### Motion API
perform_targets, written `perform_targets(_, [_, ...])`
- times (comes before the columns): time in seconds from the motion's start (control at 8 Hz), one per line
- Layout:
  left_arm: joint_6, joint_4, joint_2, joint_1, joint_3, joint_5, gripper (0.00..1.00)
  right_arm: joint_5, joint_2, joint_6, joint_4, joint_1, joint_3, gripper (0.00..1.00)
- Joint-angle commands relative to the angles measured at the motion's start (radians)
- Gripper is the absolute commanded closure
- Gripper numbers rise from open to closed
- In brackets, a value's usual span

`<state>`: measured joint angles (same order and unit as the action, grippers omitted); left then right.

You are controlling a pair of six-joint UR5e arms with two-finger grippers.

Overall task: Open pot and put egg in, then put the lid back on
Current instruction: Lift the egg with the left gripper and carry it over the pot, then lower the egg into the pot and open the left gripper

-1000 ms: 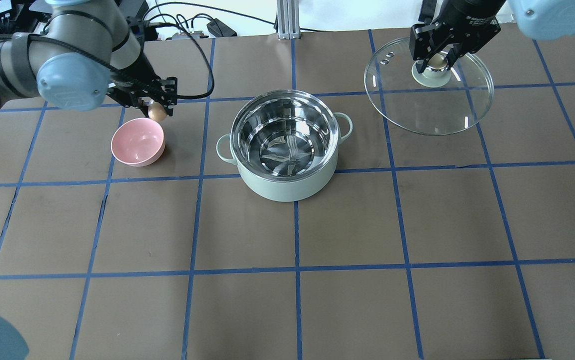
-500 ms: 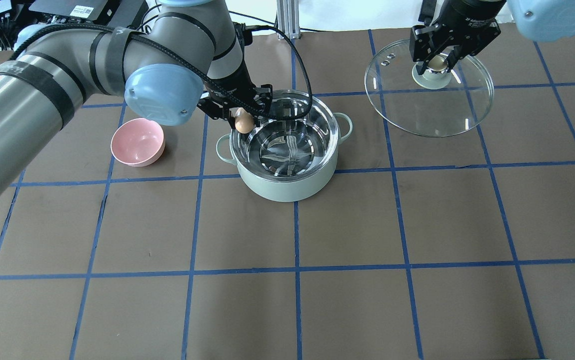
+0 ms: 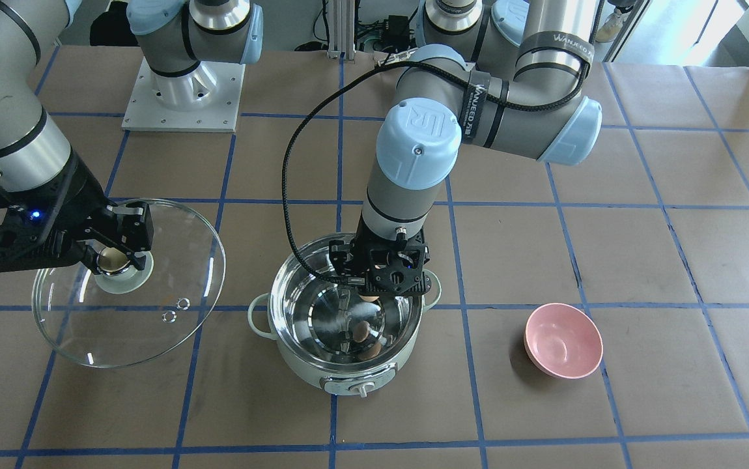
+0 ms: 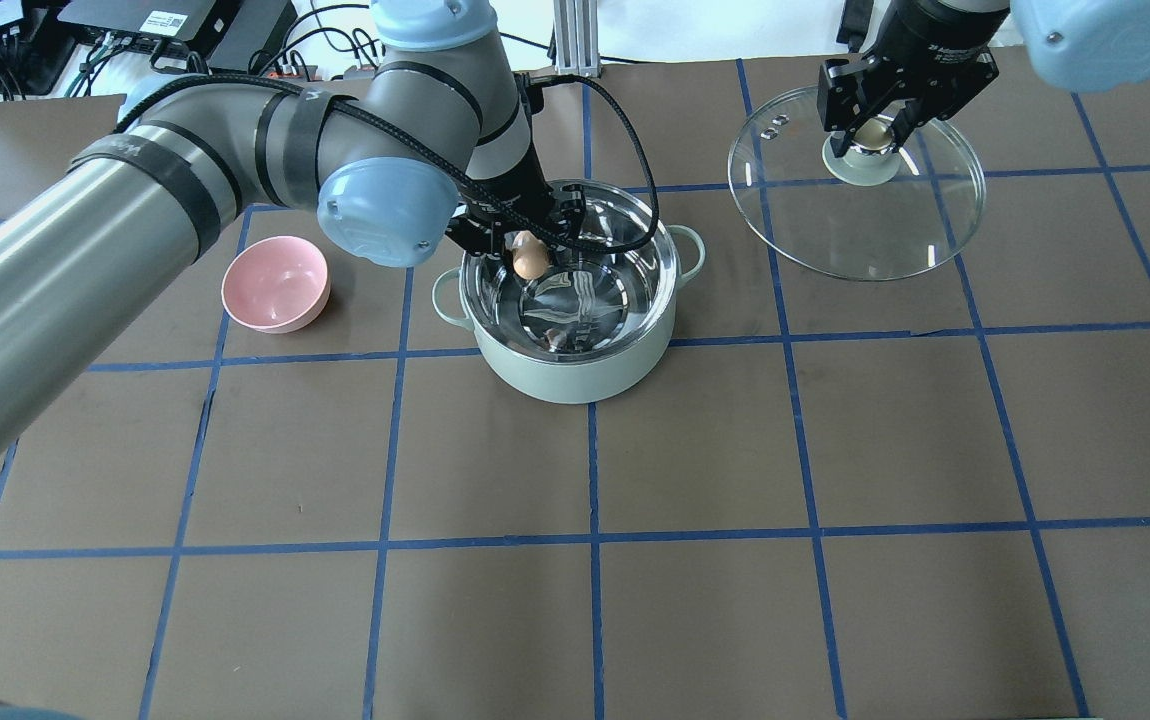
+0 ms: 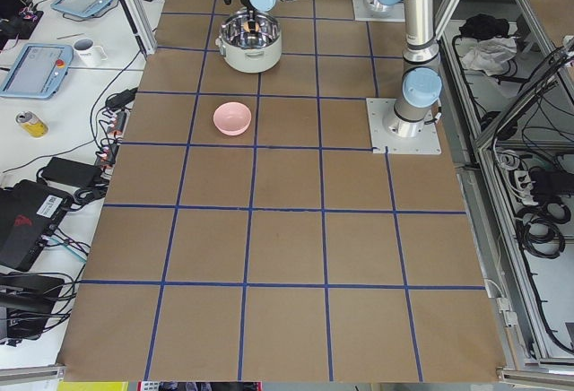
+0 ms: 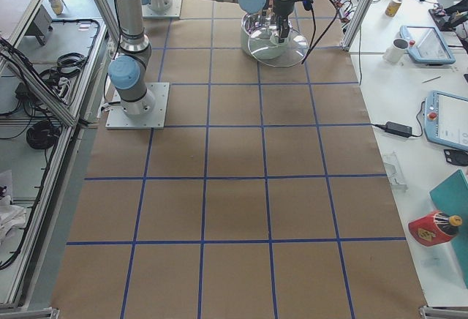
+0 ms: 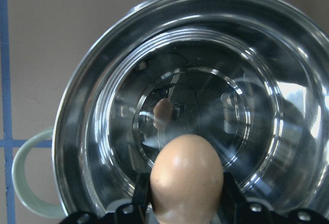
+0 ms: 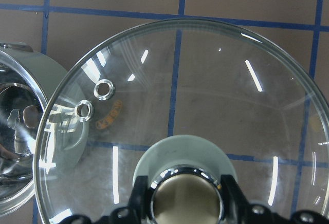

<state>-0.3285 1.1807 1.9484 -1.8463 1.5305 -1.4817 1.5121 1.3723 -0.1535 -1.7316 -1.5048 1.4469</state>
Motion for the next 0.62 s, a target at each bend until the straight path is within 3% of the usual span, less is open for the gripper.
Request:
perform_targets(0.0, [-0.032, -0.061, 0.058, -0.027, 0.0, -0.005, 0.93, -0.001, 0.001, -0.006, -0.002, 0.0, 0.003, 1.0])
perform_targets(0.5, [-0.041, -0.122, 0.119, -0.034, 0.011, -0.011, 0.92, 0.004, 0.001, -0.014, -0.002, 0.0, 0.004, 1.0])
